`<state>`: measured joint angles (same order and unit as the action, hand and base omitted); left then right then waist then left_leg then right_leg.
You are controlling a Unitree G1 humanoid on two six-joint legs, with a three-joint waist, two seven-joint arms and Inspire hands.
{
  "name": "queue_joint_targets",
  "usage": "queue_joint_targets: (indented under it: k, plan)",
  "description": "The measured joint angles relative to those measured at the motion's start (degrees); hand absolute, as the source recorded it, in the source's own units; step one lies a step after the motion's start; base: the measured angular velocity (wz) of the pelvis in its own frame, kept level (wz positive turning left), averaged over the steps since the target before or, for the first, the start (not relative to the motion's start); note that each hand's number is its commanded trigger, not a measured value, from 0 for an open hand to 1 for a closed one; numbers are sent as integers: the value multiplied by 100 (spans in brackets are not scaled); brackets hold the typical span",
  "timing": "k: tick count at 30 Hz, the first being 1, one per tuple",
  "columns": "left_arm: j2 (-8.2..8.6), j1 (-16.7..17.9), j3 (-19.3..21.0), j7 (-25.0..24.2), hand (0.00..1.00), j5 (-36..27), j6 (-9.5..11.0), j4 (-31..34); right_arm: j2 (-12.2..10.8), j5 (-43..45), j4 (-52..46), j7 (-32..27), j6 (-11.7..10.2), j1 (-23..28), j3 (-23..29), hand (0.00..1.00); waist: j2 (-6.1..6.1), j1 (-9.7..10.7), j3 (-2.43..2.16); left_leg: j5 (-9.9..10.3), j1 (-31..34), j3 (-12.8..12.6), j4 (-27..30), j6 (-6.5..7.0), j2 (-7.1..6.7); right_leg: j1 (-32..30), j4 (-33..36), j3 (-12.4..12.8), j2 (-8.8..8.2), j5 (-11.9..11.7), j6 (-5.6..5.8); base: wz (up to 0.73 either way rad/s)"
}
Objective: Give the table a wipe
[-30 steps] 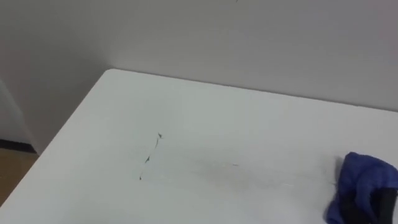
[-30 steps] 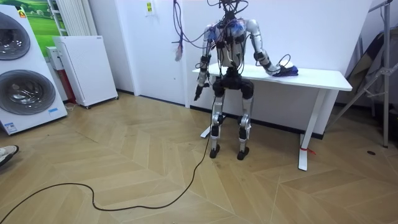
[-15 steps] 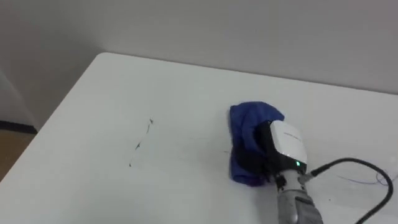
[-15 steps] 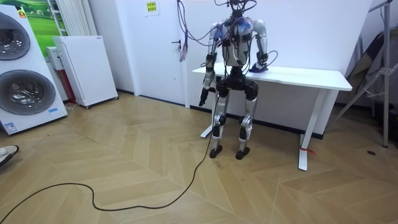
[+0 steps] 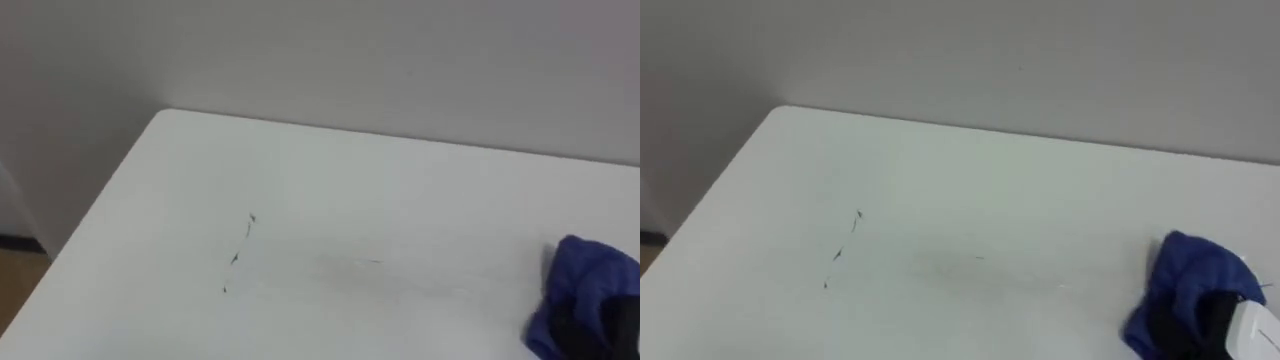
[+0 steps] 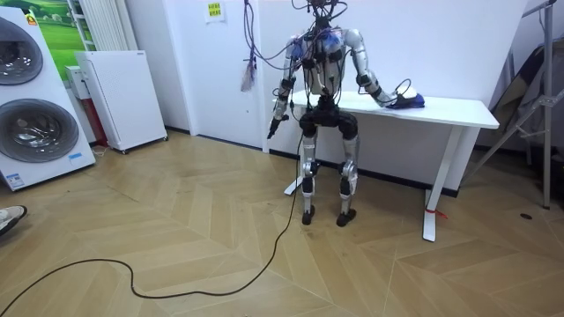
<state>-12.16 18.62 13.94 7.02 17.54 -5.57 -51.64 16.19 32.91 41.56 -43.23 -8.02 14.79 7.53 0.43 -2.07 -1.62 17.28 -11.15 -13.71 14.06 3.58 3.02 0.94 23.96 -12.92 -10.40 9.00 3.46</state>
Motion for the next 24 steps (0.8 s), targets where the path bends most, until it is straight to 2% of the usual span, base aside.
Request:
queue_joint_targets:
  k: [1, 2, 3, 4, 5, 6, 7, 9, 10, 11, 12, 13, 14, 15, 16, 17, 18, 19, 20, 21, 22, 23, 24]
  plan:
    - [12, -82, -208, 0, 0, -1, 19, -5, -62, -16, -1, 1, 212, -107, -81, 100, 45, -95, 9, -13, -3, -110, 19, -33, 95, 0, -53, 182, -158, 2, 66, -20]
    - [17, -141, -322, 7, 0, -28, 47, -36, -118, -44, -43, 1, 331, -160, -163, 100, 58, -184, 15, -6, 2, -157, 52, -58, 155, -1, -110, 269, -208, -7, 83, -48]
    - [2, -317, -524, 21, 0, -154, 92, -204, -232, -87, -81, 42, 623, -352, -334, 100, 57, -348, 20, 21, 61, -162, 154, -117, 266, 10, -249, 413, -305, -51, 153, -73]
    - [6, -517, -729, 20, 0, -216, 92, -410, -399, -84, -200, 165, 947, -598, -539, 100, 56, -550, 28, 52, 148, -26, 275, -172, 356, 15, -394, 500, -372, -112, 198, -82]
    - [5, -593, -839, 19, 0, -229, 97, -476, -488, -77, -272, 260, 1074, -746, -700, 100, 54, -651, 35, 69, 200, 106, 328, -202, 384, 26, -511, 496, -402, -170, 226, -89]
    - [11, -711, -1015, 17, 0, -229, 134, -571, -690, -17, -452, 497, 1190, -1064, -1125, 100, 32, -765, 55, 95, 357, 480, 423, -257, 415, 95, -814, 460, -405, -335, 289, -67]
    - [11, -768, -1095, 16, 0, -230, 140, -599, -791, 78, -545, 628, 1190, -1223, -1347, 100, 14, -801, 71, 101, 458, 699, 480, -290, 422, 162, -1010, 398, -396, -438, 313, -65]
    - [-4, -1043, -1241, -35, 0, -220, 214, -684, -1157, 396, -786, 1215, 1063, -2024, -2136, 100, -101, -928, 200, 93, 872, 1457, 591, -503, 430, 288, -1517, 254, -290, -760, 340, -49]
    - [-3, -1162, -1184, -119, 0, -220, 247, -739, -1207, 630, -852, 1481, 909, -2354, -2372, 100, -189, -1088, 254, 52, 1047, 1674, 557, -650, 449, 345, -1621, 212, -192, -1012, 311, -33]
    - [-3, -1224, -1159, -141, 0, -225, 278, -744, -1202, 711, -883, 1583, 833, -2506, -2452, 100, -232, -1144, 291, 44, 1145, 1737, 572, -737, 460, 397, -1661, 120, -161, -1022, 431, -6]
    - [51, -1237, -1168, -173, 0, -237, 337, -717, -1161, 792, -884, 1671, 737, -2683, -2515, 100, -187, -1213, 346, 6, 1299, 1824, 603, -906, 526, 382, -1697, -116, -52, -765, 561, 48]
    - [130, -1176, -1205, -258, 0, -243, 346, -661, -1043, 844, -869, 1638, 614, -2688, -2508, 100, -130, -1155, 354, -102, 1362, 1852, 562, -1062, 623, 373, -1542, -381, 16, -445, 518, 71]
    - [176, -1106, -1213, -285, 0, -243, 347, -619, -974, 845, -875, 1612, 525, -2661, -2503, 100, -110, -1085, 351, -164, 1380, 1835, 517, -1125, 670, 379, -1449, -519, 35, -290, 487, 112]
    - [243, -982, -1215, -301, 0, -231, 346, -547, -890, 845, -864, 1550, 351, -2571, -2457, 100, -49, -974, 334, -330, 1438, 1678, 444, -1225, 739, 383, -1268, -798, 42, -3, 469, 129]
    - [263, -830, -1205, -314, 0, -225, 350, -531, -848, 882, -865, 1458, 187, -2415, -2343, 100, -41, -843, 293, -540, 1489, 1380, 353, -1286, 789, 460, -1176, -1019, 42, 217, 437, 135]
    - [262, -742, -1179, -320, 0, -184, 342, -533, -835, 955, -867, 1403, 101, -2315, -2249, 100, -43, -747, 284, -666, 1502, 1230, 300, -1298, 798, 525, -1160, -1120, 43, 293, 416, 138]
    - [249, -553, -1142, -331, 0, 5, 312, -529, -751, 1016, -910, 1276, -64, -2051, -2057, 100, -74, -595, 246, -918, 1524, 880, 183, -1277, 790, 625, -1119, -1276, 28, 398, 402, 118]
    - [252, -366, -1047, -382, 0, 242, 282, -527, -577, 1070, -1064, 1106, -158, -1689, -1892, 100, -77, -555, 186, -1058, 1483, 572, 112, -1234, 742, 706, -1141, -1321, 1, 479, 397, 99]
    - [252, -285, -1018, -398, 0, 300, 257, -529, -462, 1076, -1125, 1007, -202, -1525, -1824, 100, -79, -545, 192, -1076, 1431, 449, 106, -1211, 711, 790, -1151, -1387, 0, 492, 391, 62]
    - [254, -141, -958, -409, 0, 307, 171, -534, -275, 1039, -1203, 797, -247, -1202, -1708, 100, -23, -529, 149, -1083, 1313, 328, 64, -1199, 629, 951, -1230, -1447, 5, 492, 391, 29]
    - [254, -97, -951, -410, 0, 298, 140, -539, -192, 1007, -1249, 714, -246, -1078, -1672, 100, 6, -535, 132, -1085, 1243, 272, 35, -1196, 602, 1016, -1245, -1463, 3, 492, 391, 15]
    - [254, -58, -953, -411, 0, 209, 131, -560, -114, 971, -1311, 662, -246, -917, -1602, 100, 96, -558, 117, -1083, 1130, 255, -4, -1193, 598, 1083, -1238, -1463, 3, 492, 391, -10]
    - [262, -72, -965, -422, 0, 190, 133, -577, -128, 971, -1284, 656, -244, -913, -1543, 100, 189, -569, 129, -1068, 1057, 265, -10, -1169, 598, 1119, -1231, -1453, -1, 490, 387, -26]
